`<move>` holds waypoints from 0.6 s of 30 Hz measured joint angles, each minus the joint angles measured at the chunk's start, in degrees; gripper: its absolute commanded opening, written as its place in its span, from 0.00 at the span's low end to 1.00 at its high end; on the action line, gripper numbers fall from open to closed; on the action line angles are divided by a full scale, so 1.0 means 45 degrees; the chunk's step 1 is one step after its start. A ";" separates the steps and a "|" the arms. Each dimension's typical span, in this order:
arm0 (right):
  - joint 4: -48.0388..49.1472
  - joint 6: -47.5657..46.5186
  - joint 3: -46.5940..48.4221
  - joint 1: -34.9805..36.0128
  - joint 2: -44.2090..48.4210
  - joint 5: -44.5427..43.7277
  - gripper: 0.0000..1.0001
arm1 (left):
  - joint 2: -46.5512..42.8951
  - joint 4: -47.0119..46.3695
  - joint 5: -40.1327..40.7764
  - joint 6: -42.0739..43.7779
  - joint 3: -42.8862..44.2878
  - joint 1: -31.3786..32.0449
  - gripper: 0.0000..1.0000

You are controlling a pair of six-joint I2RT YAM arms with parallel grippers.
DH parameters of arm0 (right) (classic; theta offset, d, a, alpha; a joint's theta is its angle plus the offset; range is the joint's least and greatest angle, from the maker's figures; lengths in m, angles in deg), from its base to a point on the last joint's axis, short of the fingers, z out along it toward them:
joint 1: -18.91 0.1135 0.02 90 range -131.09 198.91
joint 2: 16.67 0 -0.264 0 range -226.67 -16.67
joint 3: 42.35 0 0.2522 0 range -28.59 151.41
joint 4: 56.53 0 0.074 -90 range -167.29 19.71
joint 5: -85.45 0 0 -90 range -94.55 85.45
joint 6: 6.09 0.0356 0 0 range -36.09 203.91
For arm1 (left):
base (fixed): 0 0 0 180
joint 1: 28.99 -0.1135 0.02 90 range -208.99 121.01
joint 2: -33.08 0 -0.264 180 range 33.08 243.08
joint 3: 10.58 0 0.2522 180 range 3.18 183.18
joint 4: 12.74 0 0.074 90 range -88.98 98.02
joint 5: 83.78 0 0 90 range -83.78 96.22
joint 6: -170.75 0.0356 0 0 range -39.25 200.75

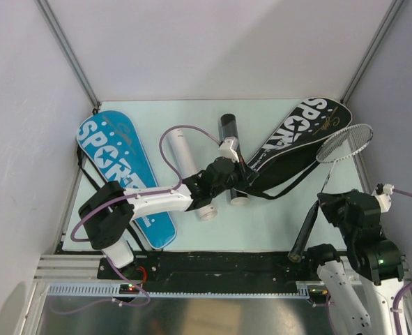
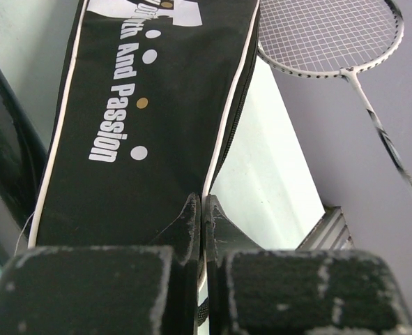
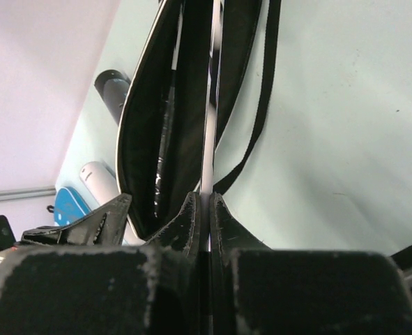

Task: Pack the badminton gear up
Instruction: Place the racket in the racket bag.

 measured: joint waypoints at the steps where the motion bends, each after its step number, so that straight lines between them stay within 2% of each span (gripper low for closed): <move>1: 0.0209 0.0121 -0.0199 0.0000 0.0136 0.0010 0.00 | 0.0000 0.0000 -0.0044 -0.0083 0.0000 0.0000 0.00; 12: 0.2667 0.1112 -0.2982 -0.0053 0.1268 0.0981 0.00 | -0.0063 -0.0049 -0.1185 -0.1229 -0.0034 0.0029 0.00; 18: 0.3750 0.1943 -0.3779 -0.0121 0.1919 0.1836 0.00 | -0.0223 -0.0529 -0.1671 -0.1753 -0.0107 0.0044 0.00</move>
